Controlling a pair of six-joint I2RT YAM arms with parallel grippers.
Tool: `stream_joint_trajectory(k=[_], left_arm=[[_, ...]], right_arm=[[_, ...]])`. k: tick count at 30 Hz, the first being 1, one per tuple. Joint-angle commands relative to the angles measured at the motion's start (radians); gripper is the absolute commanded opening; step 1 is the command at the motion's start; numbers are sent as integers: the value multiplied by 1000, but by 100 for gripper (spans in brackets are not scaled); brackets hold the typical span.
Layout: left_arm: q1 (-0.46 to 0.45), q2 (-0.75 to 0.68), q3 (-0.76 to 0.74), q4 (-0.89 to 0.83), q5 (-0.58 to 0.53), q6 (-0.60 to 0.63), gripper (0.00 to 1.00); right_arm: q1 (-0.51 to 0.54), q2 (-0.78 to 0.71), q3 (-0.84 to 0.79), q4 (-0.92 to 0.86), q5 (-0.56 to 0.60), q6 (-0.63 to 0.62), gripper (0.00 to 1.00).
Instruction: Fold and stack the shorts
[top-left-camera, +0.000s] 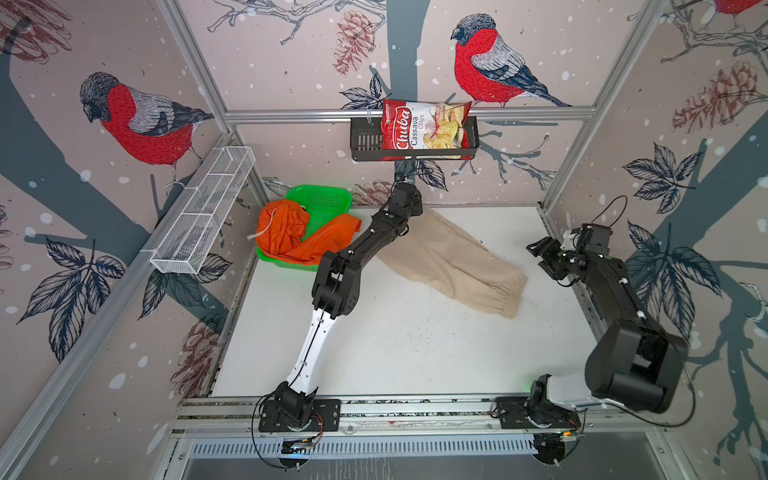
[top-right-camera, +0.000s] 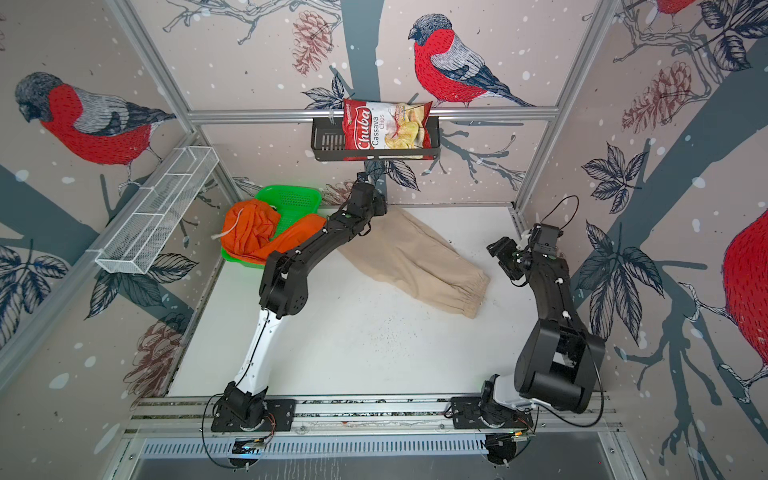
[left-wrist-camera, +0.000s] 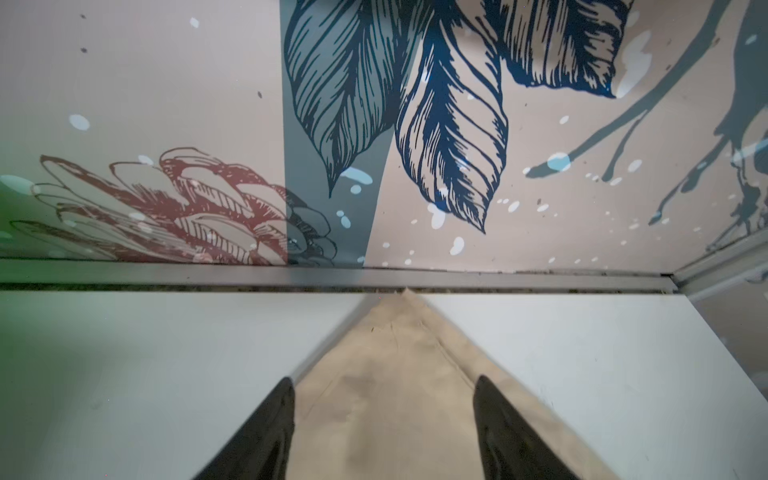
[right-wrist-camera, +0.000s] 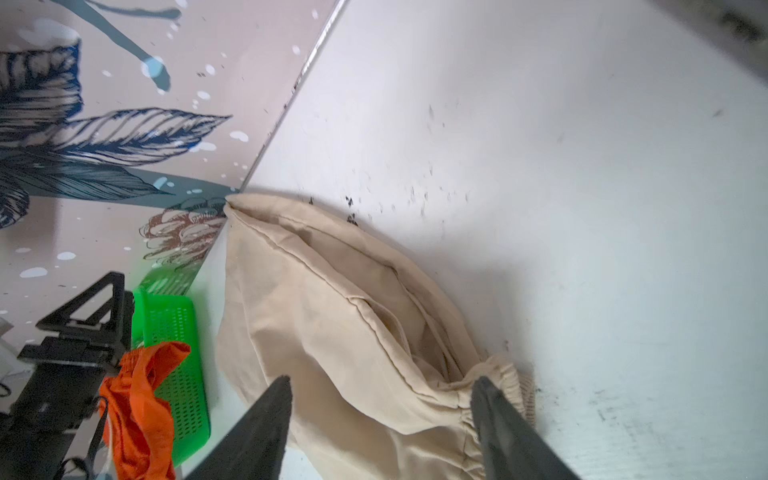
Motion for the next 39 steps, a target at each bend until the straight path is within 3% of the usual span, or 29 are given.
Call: stream_joint_trajectory(k=[1, 4, 6, 11, 15, 22, 25, 33, 39], left_arm=[[14, -117, -178, 122, 168, 41, 56], [38, -198, -406, 277, 347, 21, 44], [48, -198, -489, 338, 404, -13, 32], [50, -102, -458, 237, 437, -14, 13], [51, -63, -452, 180, 419, -21, 5], [51, -89, -543, 60, 339, -6, 0], [50, -147, -662, 66, 316, -20, 0], [49, -465, -1180, 201, 221, -115, 0], [9, -751, -1554, 304, 212, -247, 0]], right_arm=[[72, -80, -56, 35, 49, -1, 64], [201, -124, -167, 133, 27, -11, 58], [258, -110, -227, 196, -3, 0, 54], [299, 17, -282, 255, -38, 7, 44], [277, 128, -280, 249, 7, 3, 40], [231, 197, -301, 224, 30, -7, 39], [231, 184, -323, 202, 38, -18, 39], [252, 127, -382, 125, 28, -66, 44], [364, -4, -441, 81, 40, -61, 52]])
